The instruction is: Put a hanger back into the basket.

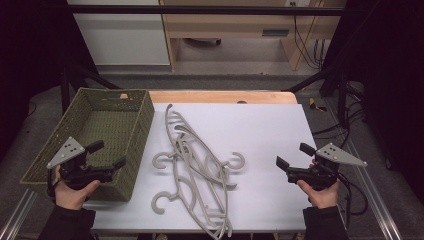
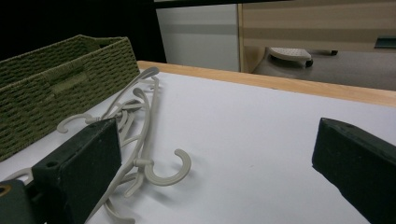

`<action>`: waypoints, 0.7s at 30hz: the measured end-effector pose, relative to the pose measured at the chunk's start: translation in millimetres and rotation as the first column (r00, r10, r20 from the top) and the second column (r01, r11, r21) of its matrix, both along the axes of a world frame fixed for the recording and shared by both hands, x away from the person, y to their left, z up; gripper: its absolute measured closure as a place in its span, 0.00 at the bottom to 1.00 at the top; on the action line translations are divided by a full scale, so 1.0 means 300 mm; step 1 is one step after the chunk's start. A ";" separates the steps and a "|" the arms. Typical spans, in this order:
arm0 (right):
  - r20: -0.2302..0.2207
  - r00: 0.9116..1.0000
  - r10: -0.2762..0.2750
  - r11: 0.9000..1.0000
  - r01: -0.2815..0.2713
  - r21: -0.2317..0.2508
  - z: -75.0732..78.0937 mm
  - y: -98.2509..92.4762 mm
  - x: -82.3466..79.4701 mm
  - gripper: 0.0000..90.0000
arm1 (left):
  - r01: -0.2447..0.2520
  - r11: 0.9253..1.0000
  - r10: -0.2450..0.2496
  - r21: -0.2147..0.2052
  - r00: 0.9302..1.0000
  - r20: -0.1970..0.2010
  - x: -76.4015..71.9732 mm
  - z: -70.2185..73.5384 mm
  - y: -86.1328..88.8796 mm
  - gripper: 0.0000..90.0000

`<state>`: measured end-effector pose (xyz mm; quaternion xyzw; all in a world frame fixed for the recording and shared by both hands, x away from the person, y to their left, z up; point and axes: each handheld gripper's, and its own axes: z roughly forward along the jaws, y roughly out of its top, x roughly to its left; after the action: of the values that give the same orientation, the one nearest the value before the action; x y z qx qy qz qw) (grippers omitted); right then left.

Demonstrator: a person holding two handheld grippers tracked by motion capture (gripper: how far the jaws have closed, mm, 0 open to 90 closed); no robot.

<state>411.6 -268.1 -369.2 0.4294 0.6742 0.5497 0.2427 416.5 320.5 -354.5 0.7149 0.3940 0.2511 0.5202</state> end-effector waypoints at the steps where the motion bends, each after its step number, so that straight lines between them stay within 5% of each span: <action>1: -0.001 1.000 -0.003 1.000 0.003 -0.007 0.001 -0.002 -0.001 0.02 | 0.000 1.000 0.000 0.000 1.000 0.000 0.000 0.000 0.000 0.03; 9: -0.031 0.999 -0.016 0.999 0.015 -0.029 0.004 0.005 -0.001 0.04 | 0.001 1.000 -0.001 0.003 1.000 0.000 -0.004 0.000 -0.001 0.03; 21: -0.086 0.995 0.053 0.995 -0.060 -0.082 0.019 0.100 -0.014 0.07 | 0.006 1.000 -0.006 0.003 1.000 0.004 -0.007 0.001 -0.003 0.03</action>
<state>407.2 -238.0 -363.4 0.4222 0.7183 0.5090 0.2163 414.2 319.7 -354.1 0.7164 0.3907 0.2516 0.5204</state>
